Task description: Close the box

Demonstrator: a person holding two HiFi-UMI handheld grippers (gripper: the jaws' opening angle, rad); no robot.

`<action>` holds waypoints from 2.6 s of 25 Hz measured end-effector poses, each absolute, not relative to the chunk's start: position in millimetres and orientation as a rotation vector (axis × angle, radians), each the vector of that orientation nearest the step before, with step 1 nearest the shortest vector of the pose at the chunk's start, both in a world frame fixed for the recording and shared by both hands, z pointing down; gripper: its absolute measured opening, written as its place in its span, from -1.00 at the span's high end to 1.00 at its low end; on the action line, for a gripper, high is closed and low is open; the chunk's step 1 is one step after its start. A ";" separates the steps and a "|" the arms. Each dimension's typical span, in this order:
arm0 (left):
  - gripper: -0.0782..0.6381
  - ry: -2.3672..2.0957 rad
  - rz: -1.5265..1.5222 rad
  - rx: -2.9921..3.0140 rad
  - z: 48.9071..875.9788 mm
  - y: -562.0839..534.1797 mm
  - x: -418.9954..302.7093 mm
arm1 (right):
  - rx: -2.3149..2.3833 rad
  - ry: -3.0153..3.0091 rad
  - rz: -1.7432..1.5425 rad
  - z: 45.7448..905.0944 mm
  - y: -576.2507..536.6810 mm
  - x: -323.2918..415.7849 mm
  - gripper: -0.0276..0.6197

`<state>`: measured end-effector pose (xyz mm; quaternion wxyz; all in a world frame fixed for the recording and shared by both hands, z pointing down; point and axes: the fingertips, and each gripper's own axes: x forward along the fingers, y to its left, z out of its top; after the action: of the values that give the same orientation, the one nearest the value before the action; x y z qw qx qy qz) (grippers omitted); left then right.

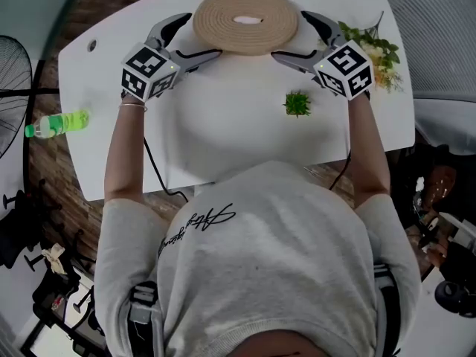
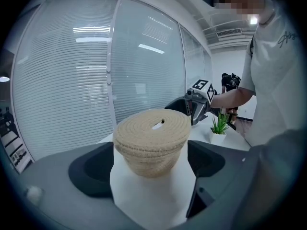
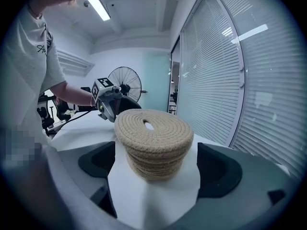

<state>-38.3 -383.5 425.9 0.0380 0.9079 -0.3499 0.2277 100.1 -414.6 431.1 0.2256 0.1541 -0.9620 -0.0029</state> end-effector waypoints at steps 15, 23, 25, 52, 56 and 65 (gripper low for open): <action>-0.52 -1.374 0.379 2.773 375.6 -343.4 -27.8 | 0.547 -2.739 -0.071 393.3 -387.9 124.5 -0.70; -0.52 -1.411 0.336 2.817 343.4 -303.1 -1.2 | 0.558 -2.879 -0.058 354.0 -341.4 118.7 -0.68; -0.52 -1.413 0.399 2.832 342.5 -293.3 4.9 | 0.541 -2.903 -0.076 346.7 -329.2 113.8 -0.67; 0.16 -1.274 0.034 3.005 287.4 -222.5 -16.6 | 0.780 -3.033 -0.073 299.4 -239.6 67.2 0.22; 0.27 -1.248 0.022 3.027 286.6 -214.1 -20.9 | 0.832 -3.018 -0.082 299.7 -228.5 62.1 0.32; 0.45 -1.200 -0.010 3.038 287.9 -204.8 -30.2 | 0.929 -3.009 -0.056 303.4 -214.8 51.1 0.49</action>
<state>-30.2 -204.8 287.9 -0.0623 0.9283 -0.3666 -0.0031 51.1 -214.8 303.4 -0.0040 0.2950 -0.9553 -0.0178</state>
